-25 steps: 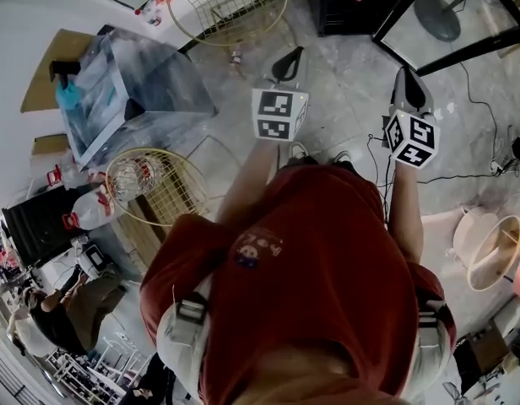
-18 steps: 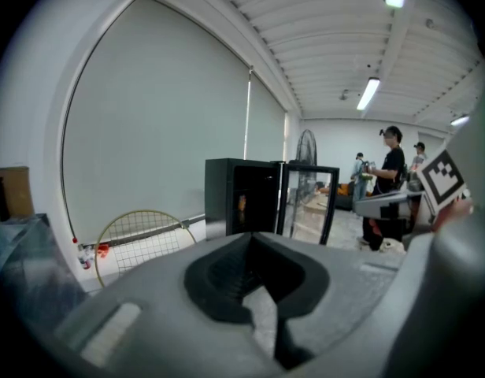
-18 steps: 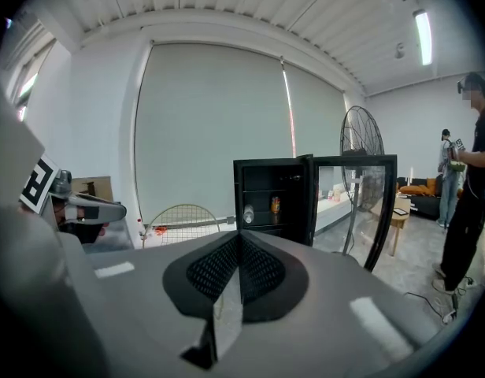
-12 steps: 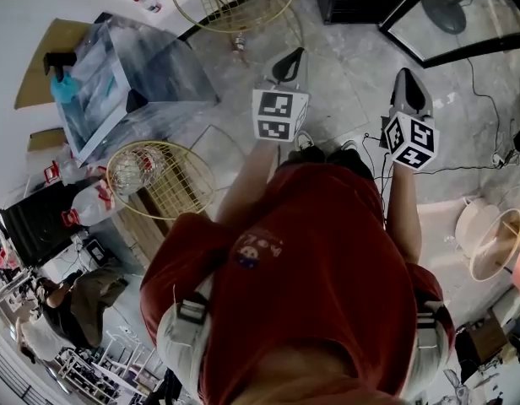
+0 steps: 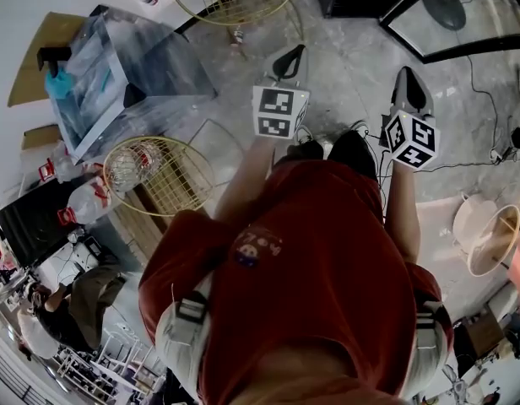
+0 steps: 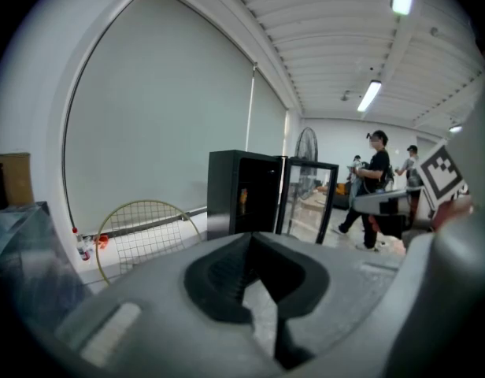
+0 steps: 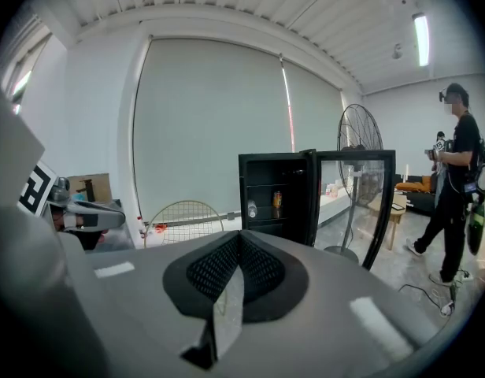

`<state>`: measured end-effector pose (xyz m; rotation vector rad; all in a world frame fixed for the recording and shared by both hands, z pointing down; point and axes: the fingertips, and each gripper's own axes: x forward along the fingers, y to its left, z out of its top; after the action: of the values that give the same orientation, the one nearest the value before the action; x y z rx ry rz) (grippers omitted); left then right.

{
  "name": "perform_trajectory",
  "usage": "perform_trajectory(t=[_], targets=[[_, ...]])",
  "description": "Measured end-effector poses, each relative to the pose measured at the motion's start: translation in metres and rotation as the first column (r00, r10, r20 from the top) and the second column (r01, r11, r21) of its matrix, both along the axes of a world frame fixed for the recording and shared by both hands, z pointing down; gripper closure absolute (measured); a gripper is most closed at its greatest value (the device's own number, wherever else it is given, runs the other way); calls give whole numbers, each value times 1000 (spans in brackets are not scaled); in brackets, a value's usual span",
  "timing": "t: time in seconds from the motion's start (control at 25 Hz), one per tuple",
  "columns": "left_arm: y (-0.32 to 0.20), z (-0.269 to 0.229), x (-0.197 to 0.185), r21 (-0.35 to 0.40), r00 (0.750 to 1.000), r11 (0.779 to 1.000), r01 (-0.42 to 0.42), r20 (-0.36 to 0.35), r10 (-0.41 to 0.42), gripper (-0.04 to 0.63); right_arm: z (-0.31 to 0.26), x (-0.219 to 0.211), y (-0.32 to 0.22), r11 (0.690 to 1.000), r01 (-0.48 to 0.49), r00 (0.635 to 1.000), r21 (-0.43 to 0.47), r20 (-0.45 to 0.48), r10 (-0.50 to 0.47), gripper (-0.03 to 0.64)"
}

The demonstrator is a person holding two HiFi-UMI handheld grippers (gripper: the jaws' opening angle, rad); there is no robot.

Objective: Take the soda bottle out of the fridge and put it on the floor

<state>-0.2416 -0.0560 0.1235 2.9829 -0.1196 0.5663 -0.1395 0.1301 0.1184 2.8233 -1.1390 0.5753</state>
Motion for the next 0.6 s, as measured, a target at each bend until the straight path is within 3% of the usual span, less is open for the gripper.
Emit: perform_trajectory(t=[0.28,0.6], targets=[[7,0,15,14,1000,1000,17,3,-17,596,0,20,1,1000,23,1000,20,-14,-22,618],[47,-10,74,32,1000,999,5,-4,-4,596,-6,69,30,996,87,995,33,-44,-85,618]])
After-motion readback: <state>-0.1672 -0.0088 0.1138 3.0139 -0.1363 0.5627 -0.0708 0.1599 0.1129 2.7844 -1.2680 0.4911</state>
